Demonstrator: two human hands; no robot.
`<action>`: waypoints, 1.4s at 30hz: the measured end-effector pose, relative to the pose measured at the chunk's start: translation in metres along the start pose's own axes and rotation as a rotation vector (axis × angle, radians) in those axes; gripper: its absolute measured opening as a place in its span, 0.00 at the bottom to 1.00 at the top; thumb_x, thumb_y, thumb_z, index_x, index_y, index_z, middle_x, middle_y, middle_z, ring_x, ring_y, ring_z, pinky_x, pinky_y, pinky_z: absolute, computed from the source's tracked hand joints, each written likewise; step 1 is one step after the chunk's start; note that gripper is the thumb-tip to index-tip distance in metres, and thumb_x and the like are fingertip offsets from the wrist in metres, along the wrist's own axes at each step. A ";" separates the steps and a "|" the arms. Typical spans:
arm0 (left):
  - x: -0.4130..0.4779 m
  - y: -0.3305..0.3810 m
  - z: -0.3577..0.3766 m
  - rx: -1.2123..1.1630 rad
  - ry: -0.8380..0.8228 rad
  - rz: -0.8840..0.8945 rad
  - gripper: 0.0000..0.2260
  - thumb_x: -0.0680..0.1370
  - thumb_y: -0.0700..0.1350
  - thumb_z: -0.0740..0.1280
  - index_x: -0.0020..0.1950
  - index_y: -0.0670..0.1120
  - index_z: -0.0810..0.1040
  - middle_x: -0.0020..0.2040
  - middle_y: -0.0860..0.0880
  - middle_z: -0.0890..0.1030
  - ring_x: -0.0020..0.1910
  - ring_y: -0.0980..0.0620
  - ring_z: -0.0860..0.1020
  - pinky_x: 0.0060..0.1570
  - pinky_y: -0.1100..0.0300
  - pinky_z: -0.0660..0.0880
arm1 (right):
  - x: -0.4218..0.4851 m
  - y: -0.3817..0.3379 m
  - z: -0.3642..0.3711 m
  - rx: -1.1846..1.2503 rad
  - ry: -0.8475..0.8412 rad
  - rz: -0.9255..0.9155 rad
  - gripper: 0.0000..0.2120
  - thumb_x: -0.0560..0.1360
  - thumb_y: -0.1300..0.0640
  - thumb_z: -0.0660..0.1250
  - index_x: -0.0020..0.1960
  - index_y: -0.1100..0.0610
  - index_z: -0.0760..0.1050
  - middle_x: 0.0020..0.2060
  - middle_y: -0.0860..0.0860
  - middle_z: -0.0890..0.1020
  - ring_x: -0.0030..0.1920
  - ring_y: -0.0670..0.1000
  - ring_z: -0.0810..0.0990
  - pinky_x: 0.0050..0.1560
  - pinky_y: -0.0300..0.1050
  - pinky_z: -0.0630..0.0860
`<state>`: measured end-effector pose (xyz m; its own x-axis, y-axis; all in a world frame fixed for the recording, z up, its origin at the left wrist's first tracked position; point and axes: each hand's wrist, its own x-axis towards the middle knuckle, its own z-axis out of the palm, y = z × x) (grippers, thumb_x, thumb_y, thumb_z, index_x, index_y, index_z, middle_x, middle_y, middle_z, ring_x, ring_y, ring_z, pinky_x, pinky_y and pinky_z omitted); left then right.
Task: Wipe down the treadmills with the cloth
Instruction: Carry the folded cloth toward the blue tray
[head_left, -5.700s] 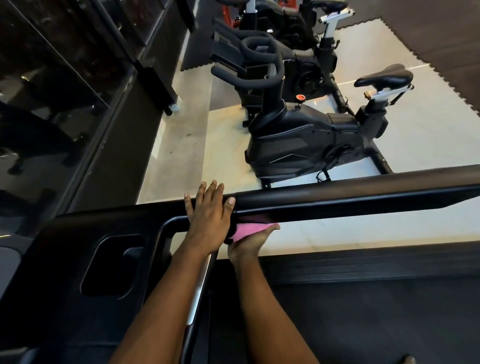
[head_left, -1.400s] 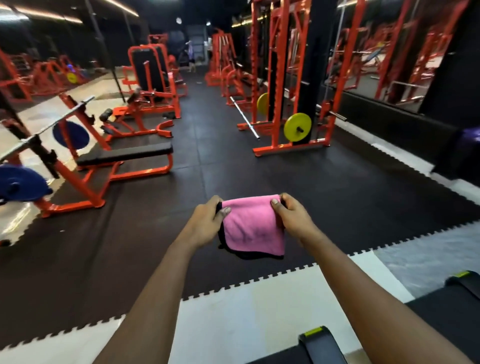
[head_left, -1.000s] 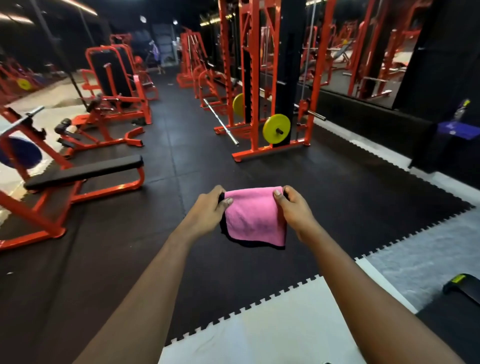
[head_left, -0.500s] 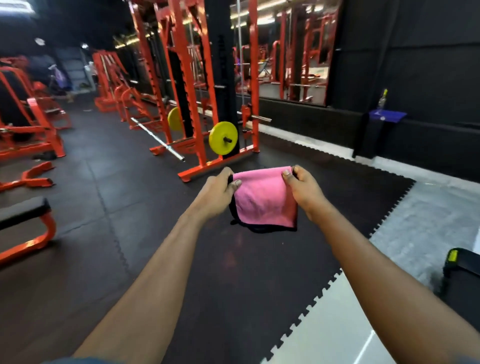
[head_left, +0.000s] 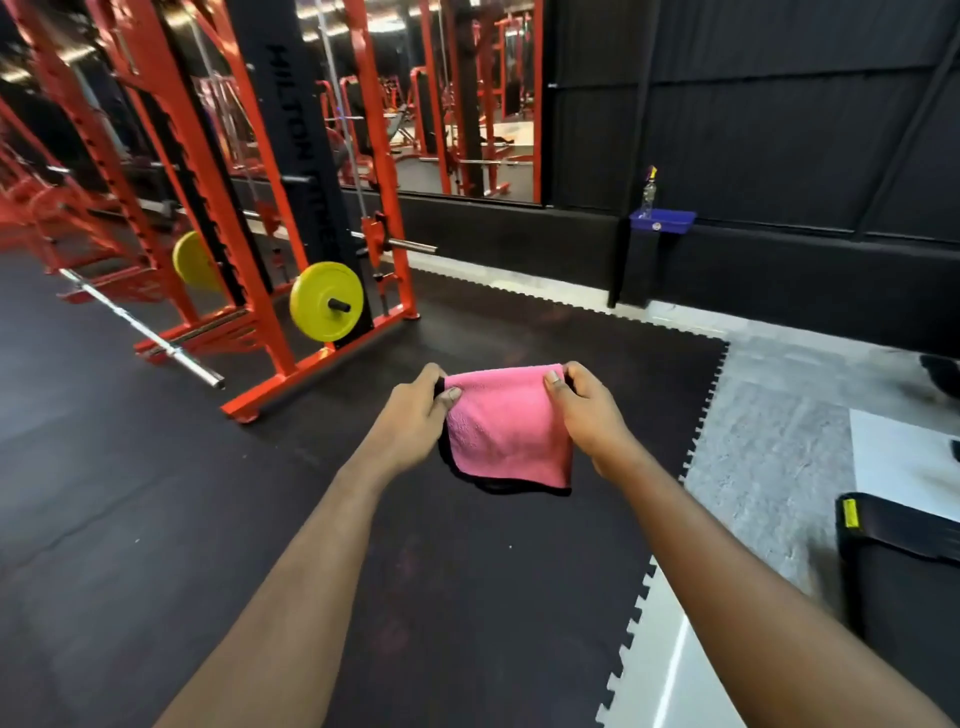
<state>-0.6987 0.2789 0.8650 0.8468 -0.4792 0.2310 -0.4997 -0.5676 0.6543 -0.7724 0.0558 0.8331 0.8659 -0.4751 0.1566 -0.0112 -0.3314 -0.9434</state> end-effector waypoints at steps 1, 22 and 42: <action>0.032 -0.001 0.008 -0.006 -0.008 0.009 0.09 0.84 0.49 0.61 0.48 0.46 0.69 0.33 0.50 0.73 0.31 0.52 0.69 0.32 0.54 0.66 | 0.028 0.005 -0.005 0.000 0.016 0.002 0.16 0.84 0.50 0.62 0.38 0.52 0.65 0.34 0.44 0.69 0.35 0.44 0.66 0.37 0.44 0.64; 0.580 -0.059 0.108 -0.072 -0.215 0.273 0.09 0.84 0.51 0.60 0.49 0.47 0.68 0.34 0.48 0.74 0.31 0.51 0.70 0.33 0.54 0.68 | 0.505 0.056 -0.025 -0.052 0.266 0.081 0.14 0.84 0.49 0.61 0.42 0.54 0.71 0.36 0.45 0.73 0.36 0.44 0.69 0.37 0.40 0.67; 1.044 -0.043 0.281 -0.106 -0.251 0.342 0.09 0.84 0.51 0.61 0.48 0.48 0.68 0.38 0.41 0.79 0.37 0.41 0.80 0.43 0.44 0.77 | 0.957 0.166 -0.125 -0.081 0.375 0.086 0.16 0.84 0.52 0.62 0.39 0.52 0.64 0.34 0.44 0.69 0.34 0.42 0.66 0.34 0.38 0.64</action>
<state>0.1553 -0.3853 0.8754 0.5585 -0.7829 0.2740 -0.7115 -0.2823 0.6435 -0.0081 -0.5554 0.8627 0.6176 -0.7637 0.1878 -0.1285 -0.3335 -0.9339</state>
